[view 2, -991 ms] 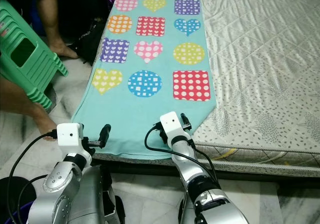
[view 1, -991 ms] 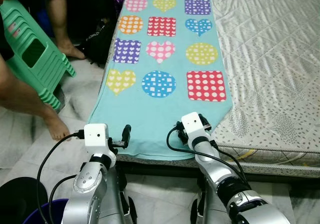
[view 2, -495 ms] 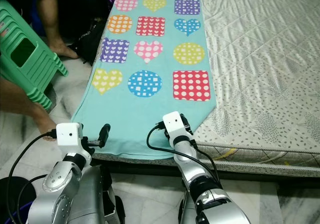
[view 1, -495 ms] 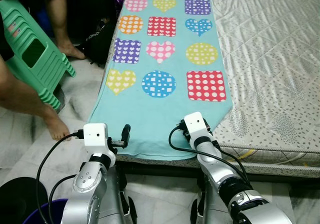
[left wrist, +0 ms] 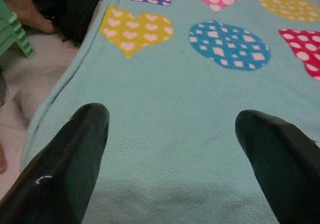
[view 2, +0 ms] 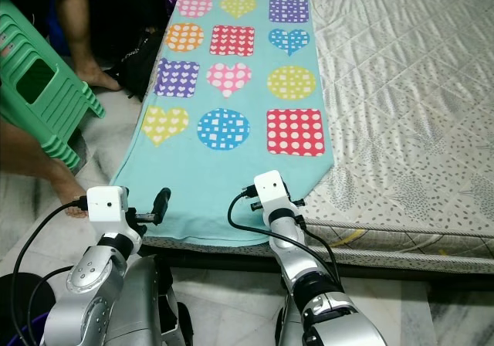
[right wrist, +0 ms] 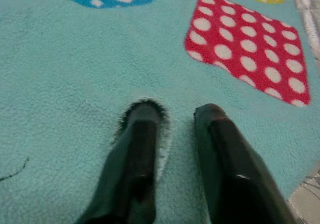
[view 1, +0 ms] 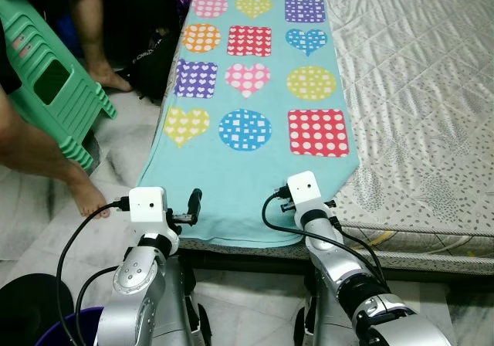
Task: Clean up the room
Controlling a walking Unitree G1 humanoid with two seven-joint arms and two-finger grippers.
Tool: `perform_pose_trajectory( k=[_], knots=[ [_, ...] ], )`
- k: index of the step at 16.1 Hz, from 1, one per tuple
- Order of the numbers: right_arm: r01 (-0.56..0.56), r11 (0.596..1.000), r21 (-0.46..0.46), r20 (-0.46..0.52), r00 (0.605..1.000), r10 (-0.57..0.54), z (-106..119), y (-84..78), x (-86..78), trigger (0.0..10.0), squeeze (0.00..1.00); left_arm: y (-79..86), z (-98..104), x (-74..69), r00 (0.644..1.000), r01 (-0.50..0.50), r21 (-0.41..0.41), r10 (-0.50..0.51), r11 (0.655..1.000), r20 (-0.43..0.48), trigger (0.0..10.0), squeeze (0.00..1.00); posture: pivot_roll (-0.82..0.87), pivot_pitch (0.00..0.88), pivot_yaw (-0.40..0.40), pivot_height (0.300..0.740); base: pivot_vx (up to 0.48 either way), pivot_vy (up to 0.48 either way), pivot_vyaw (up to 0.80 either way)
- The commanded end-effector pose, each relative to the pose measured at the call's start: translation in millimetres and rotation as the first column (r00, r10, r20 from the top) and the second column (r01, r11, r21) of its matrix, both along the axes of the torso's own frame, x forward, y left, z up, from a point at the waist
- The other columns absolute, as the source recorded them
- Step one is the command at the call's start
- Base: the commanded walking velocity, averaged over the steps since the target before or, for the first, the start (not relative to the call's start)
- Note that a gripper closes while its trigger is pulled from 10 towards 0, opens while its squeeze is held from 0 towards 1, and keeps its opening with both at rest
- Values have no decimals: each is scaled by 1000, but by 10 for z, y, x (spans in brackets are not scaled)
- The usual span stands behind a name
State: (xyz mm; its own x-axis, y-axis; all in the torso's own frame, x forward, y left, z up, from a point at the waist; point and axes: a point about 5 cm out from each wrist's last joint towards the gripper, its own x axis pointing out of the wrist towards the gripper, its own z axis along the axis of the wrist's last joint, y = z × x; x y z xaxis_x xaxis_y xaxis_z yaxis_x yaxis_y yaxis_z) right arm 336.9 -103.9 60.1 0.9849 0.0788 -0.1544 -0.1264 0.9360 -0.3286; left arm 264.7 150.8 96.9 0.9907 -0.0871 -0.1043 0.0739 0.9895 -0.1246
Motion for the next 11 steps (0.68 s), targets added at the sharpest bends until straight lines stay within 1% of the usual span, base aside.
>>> perform_pose_trajectory(
  k=[1, 7, 9, 11],
  knots=[
    [3, 1000, 13, -21, 1000, -2, -58, 7, -37, 0, 0, 40, -46, -21, 1000, -22, 8, 22, 1000, -16, 10000, 0, -57, 240, 21, 563, 0, 0, 0],
    [-7, 999, 33, -5, 1000, 7, -51, 24, -50, 0, 0, 41, -38, -11, 1000, -21, 7, 21, 1000, -10, 10000, 0, -58, 240, 21, 563, 0, 0, 0],
    [-1, 999, 44, 5, 1000, 0, -35, 12, -44, 0, 0, 40, -32, -7, 1000, -21, 7, 21, 1000, -7, 10000, 0, -58, 239, 23, 563, 0, 0, 0],
    [26, 998, 65, 8, 1000, -27, -17, -32, -30, 0, 0, 40, -29, -6, 1000, -20, 6, 20, 1000, -5, 10000, 0, -57, 237, 24, 563, 0, 0, 0]
  ],
)
